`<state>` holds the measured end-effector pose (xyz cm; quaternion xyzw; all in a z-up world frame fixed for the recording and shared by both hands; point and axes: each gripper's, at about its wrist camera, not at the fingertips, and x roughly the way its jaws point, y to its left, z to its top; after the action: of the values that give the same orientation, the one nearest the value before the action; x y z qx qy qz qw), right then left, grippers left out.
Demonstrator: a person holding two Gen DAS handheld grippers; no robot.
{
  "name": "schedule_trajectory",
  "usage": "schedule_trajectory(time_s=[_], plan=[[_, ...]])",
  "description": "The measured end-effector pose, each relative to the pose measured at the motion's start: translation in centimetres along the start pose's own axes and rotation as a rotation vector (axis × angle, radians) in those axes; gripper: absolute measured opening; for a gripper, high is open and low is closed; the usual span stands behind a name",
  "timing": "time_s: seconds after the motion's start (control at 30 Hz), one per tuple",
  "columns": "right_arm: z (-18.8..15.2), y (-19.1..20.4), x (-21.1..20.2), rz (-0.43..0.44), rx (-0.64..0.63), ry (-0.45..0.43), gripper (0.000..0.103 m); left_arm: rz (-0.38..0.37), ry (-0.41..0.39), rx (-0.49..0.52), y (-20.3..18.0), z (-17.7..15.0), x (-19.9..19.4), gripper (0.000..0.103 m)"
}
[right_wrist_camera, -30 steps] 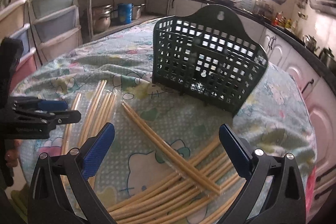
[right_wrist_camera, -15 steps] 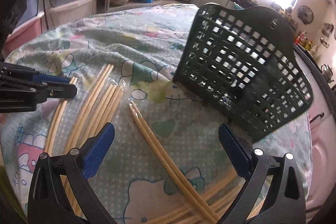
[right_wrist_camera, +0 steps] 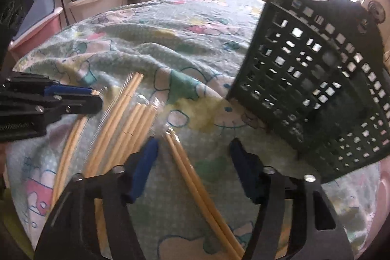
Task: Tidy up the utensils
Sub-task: 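Close the left gripper on one wooden chopstick while the right gripper grasps another, then lift both held chopsticks upright and carry them over the green caddy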
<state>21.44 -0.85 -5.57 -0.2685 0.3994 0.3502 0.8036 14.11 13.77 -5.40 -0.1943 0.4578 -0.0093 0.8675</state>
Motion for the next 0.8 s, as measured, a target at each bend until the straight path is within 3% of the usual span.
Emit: schedule_trajectory(time_s=[0.2, 0.3, 0.6, 0.8], plan=[[0.8, 1.2, 0.0, 0.041, -0.035, 0.016, 0.015, 0.012, -0.008, 0.021, -0.3, 0.2, 0.1, 0.010], [1.4, 1.8, -0.2, 0.042, -0.061, 0.014, 0.007, -0.002, -0.014, 0.021, -0.4, 0.5, -0.1, 0.007], [1.5, 0.1, -4.5, 0.070, -0.013, -0.111, 0.006, -0.016, -0.104, 0.077, -2.0, 2.3, -3.2, 0.004], [1.0, -2.8, -8.7, 0.082, 0.093, -0.248, 0.006, -0.025, -0.191, 0.140, -4.3, 4.5, -6.4, 0.001]])
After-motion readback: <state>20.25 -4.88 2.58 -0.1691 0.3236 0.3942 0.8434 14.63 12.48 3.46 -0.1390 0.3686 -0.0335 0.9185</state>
